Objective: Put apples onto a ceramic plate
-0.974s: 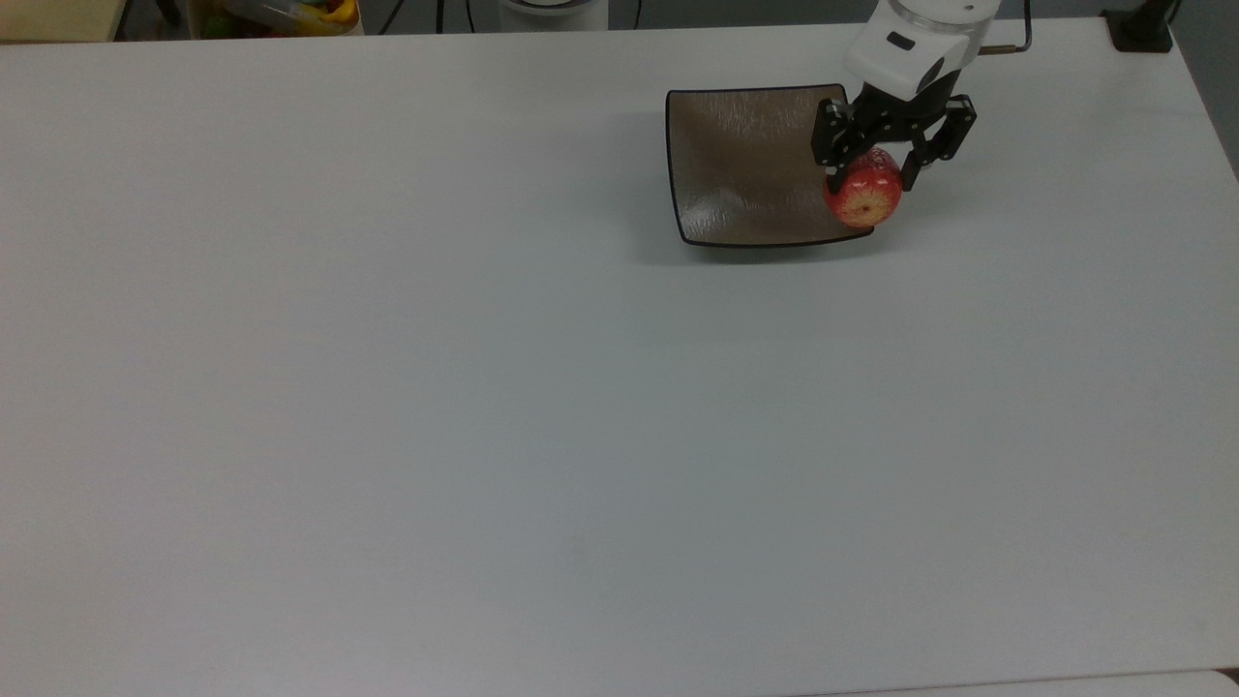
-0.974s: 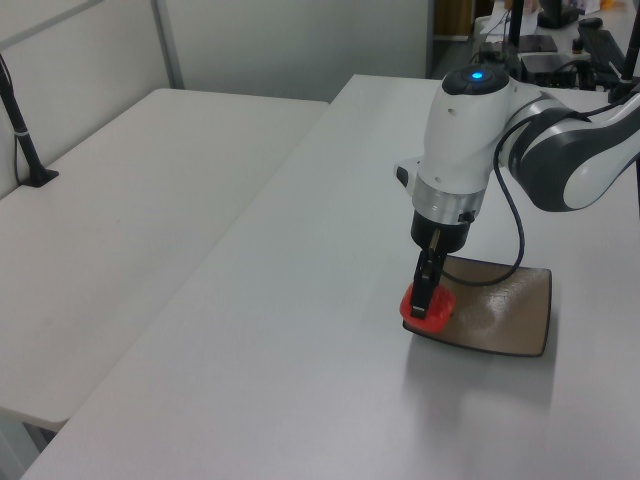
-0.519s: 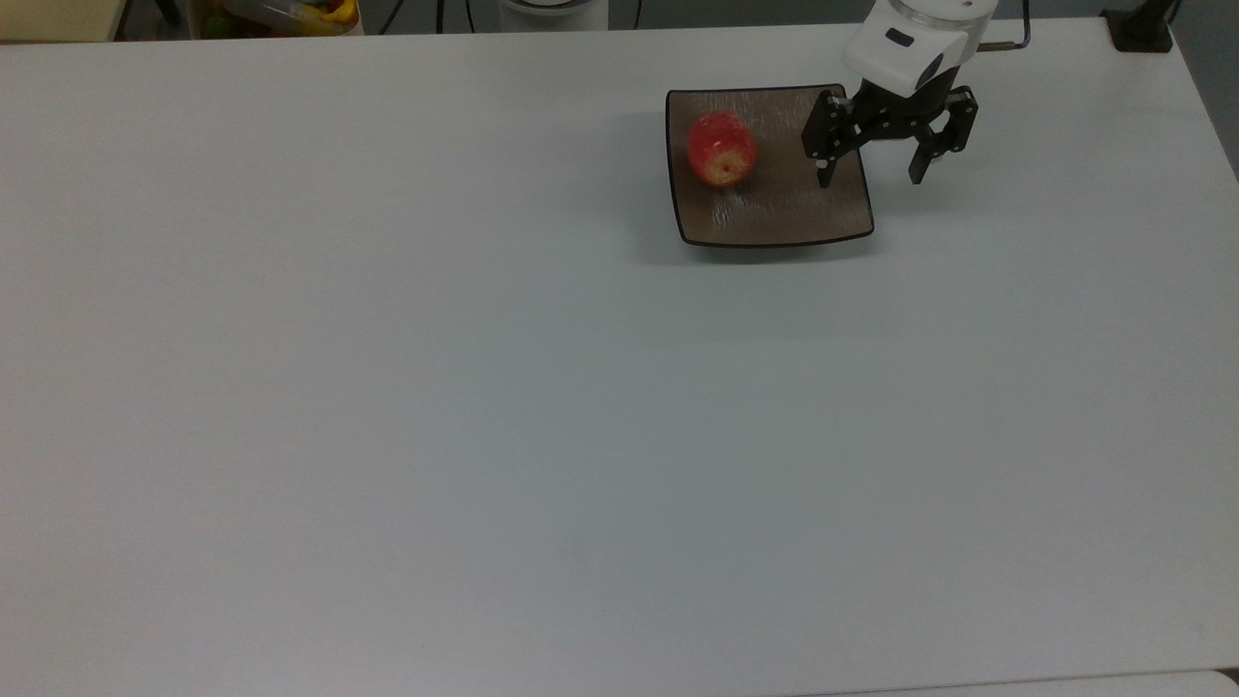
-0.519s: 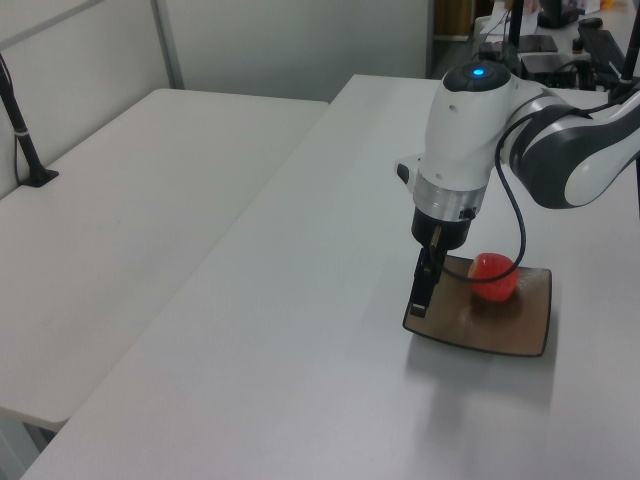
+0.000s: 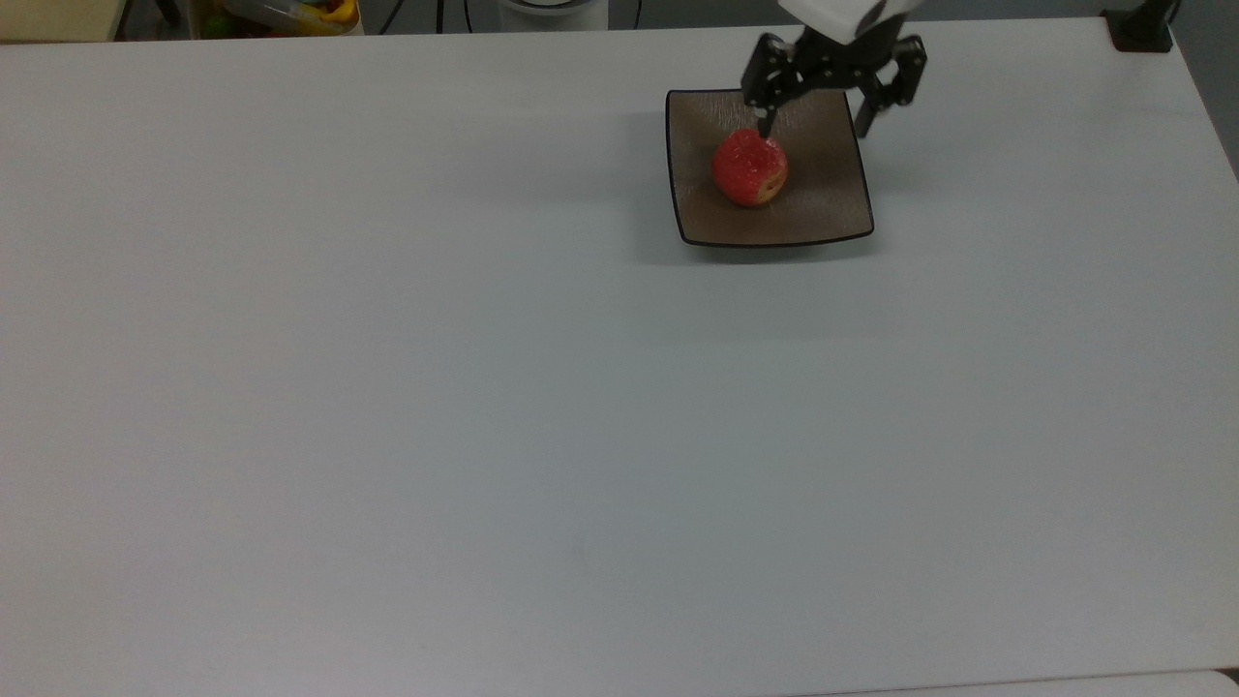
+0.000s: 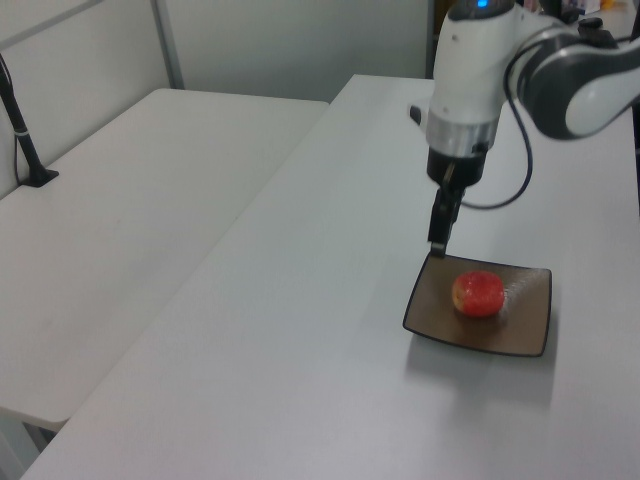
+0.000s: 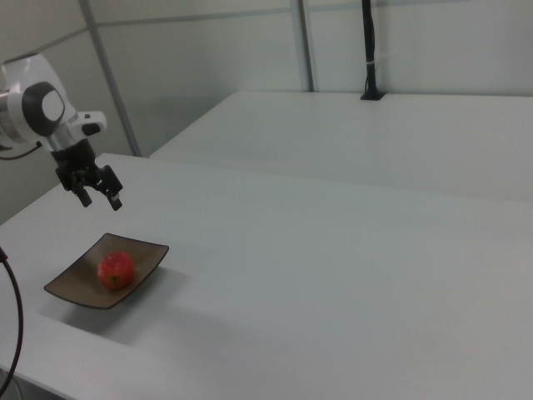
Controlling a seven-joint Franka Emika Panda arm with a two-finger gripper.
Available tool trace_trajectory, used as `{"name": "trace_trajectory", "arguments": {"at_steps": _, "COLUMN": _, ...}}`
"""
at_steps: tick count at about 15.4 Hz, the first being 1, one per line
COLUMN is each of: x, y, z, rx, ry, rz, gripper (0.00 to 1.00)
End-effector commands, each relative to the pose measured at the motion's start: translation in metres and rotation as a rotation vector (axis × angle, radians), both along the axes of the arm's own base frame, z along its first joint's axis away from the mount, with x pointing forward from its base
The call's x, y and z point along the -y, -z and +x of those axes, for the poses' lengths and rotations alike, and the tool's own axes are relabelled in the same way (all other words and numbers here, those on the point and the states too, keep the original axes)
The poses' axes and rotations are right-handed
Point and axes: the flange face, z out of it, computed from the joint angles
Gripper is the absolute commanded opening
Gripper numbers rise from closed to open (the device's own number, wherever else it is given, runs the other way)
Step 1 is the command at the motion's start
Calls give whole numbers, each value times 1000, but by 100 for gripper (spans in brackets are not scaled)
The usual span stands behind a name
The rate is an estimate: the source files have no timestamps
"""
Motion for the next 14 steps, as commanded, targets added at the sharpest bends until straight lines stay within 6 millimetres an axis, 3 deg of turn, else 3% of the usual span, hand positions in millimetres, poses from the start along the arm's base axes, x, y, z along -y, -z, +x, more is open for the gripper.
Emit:
{"name": "trace_trajectory", "arguments": {"at_steps": 1, "x": 84, "y": -50, "z": 2, "rx": -85, "ry": -39, "rz": 54, "gripper": 100}}
{"name": "trace_trajectory", "arguments": {"at_steps": 4, "x": 136, "y": -60, "z": 18, "rx": -71, "ry": 32, "rz": 63, "gripper": 100}}
{"name": "trace_trajectory", "arguments": {"at_steps": 7, "x": 199, "y": -53, "z": 42, "rx": -56, "ry": 82, "rz": 70, "gripper": 100}}
{"name": "trace_trajectory", "arguments": {"at_steps": 11, "x": 242, "y": -48, "z": 52, "rx": -42, "ry": 159, "rz": 77, "gripper": 100}}
{"name": "trace_trajectory", "arguments": {"at_steps": 14, "x": 254, "y": -37, "z": 61, "rx": -58, "ry": 189, "rz": 72, "gripper": 100}}
